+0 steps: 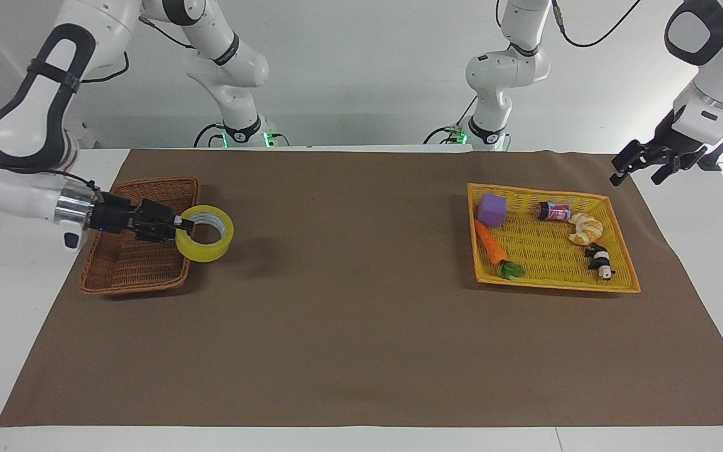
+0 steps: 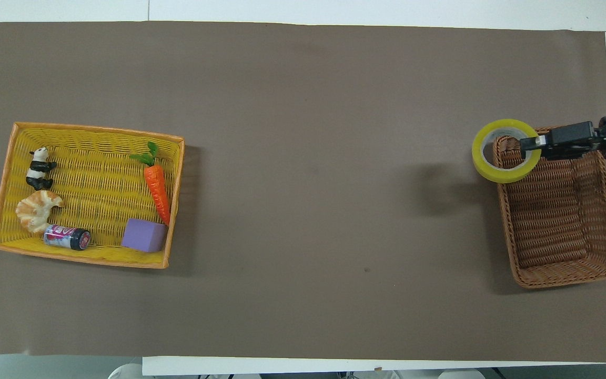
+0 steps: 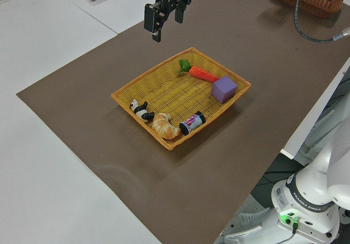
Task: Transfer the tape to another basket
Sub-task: 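Lower the tape into the wicker basket and open the right gripper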
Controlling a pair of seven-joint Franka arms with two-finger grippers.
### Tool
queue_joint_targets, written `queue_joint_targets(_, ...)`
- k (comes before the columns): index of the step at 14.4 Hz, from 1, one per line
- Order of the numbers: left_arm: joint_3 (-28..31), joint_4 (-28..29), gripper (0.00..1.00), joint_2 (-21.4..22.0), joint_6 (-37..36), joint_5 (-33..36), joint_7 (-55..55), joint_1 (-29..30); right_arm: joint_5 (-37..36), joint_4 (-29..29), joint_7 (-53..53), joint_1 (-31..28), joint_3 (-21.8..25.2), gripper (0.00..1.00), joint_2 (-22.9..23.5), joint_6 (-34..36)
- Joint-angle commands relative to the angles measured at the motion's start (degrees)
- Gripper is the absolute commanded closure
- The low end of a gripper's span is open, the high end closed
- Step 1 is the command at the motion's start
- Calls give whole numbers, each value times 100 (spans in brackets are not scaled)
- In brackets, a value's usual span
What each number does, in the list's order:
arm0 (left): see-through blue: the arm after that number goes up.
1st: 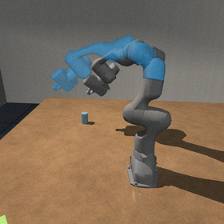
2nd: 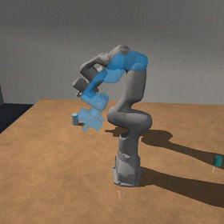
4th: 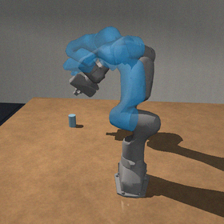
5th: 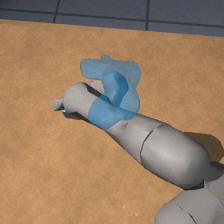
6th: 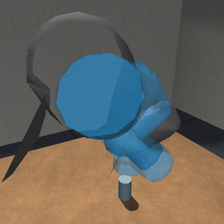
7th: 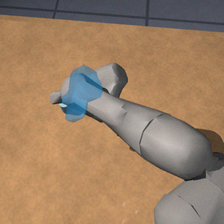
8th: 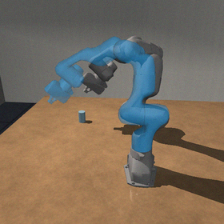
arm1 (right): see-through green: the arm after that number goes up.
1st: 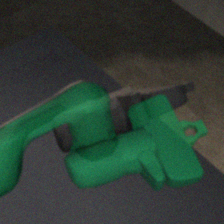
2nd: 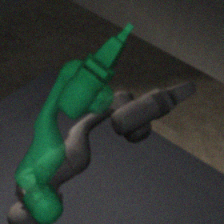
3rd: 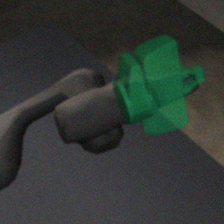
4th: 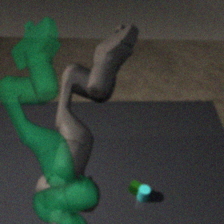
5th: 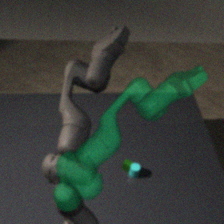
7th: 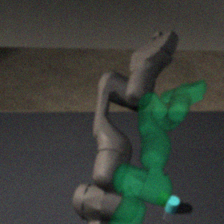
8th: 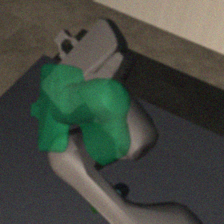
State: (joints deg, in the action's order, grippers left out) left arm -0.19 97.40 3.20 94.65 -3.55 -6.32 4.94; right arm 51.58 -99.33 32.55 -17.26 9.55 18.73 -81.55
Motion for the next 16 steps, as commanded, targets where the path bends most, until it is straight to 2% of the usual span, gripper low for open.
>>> queue_joint_targets(1,10,60,0,49,-52,118,-45,-20,-577,458,503,-409,-102,100,297,385)
queue_joint_targets(3,10,60,0,49,-52,118,-45,-20,-737,441,1110,-602,-102,100,437,403)
queue_joint_targets(10,10,60,0,49,-52,118,-45,-20,-1440,292,2078,-1104,-102,100,491,430)
queue_joint_targets(16,10,60,0,49,-52,118,-45,-20,-1721,-305,2597,-1095,-102,100,395,-184)
